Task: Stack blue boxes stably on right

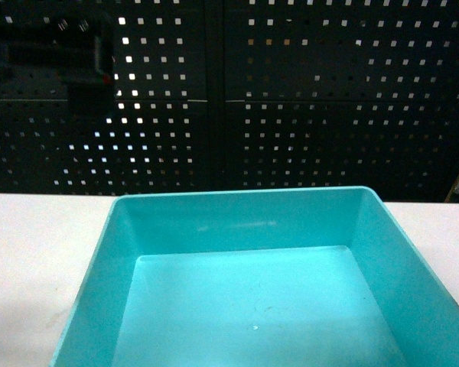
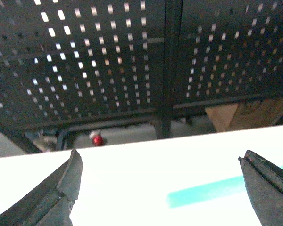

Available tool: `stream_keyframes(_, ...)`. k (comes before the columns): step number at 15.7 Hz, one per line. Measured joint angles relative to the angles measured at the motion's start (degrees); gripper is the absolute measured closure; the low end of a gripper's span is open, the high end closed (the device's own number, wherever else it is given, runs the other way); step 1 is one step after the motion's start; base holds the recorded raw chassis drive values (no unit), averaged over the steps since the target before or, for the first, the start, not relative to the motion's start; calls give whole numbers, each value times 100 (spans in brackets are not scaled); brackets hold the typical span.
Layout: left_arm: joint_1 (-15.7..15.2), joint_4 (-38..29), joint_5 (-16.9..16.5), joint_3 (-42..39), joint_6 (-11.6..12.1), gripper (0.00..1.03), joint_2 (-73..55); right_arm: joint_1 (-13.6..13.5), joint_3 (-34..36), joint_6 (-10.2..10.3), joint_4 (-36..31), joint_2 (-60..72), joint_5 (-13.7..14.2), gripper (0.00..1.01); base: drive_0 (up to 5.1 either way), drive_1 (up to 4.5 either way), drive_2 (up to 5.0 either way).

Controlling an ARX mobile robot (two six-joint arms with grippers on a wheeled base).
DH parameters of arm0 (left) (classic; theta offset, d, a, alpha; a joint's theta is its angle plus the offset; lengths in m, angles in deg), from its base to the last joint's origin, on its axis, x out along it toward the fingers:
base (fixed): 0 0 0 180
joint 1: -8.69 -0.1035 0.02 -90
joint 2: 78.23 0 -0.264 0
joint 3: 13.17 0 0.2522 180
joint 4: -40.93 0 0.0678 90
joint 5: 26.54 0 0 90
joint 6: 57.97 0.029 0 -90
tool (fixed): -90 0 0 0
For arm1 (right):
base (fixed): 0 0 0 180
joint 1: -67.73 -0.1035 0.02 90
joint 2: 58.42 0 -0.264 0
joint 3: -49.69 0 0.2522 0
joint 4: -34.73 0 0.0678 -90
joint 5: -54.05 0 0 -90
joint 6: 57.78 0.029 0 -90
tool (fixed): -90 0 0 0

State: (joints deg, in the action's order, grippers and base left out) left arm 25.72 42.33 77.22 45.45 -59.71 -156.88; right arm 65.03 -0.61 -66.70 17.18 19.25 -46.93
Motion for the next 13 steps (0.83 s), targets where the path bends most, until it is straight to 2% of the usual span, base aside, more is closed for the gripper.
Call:
stream_keyframes(2, 188, 503, 173, -20, -507, 5, -105, -35, -11, -160, 219, 146, -68, 3, 0, 0, 0)
stream_keyframes(4, 348, 581, 404, -98, -966, 5, -188, -83, -4, -282, 122, 278, 0, 3, 0, 0, 0)
stream_keyframes(6, 452, 662, 514, -164, -1309, 5, -348, -195, 46, -389, 52, 363, 26, 3, 0, 0, 0)
stream_keyframes(9, 546, 728, 706, -243, -1646, 5, -629, -332, 129, -577, 105, 540, -37, 3, 0, 0, 0)
stream_keyframes(13, 645, 874, 872, -216, -2017, 5, -866, -323, 216, -822, 120, 890, -96, 3, 0, 0, 0)
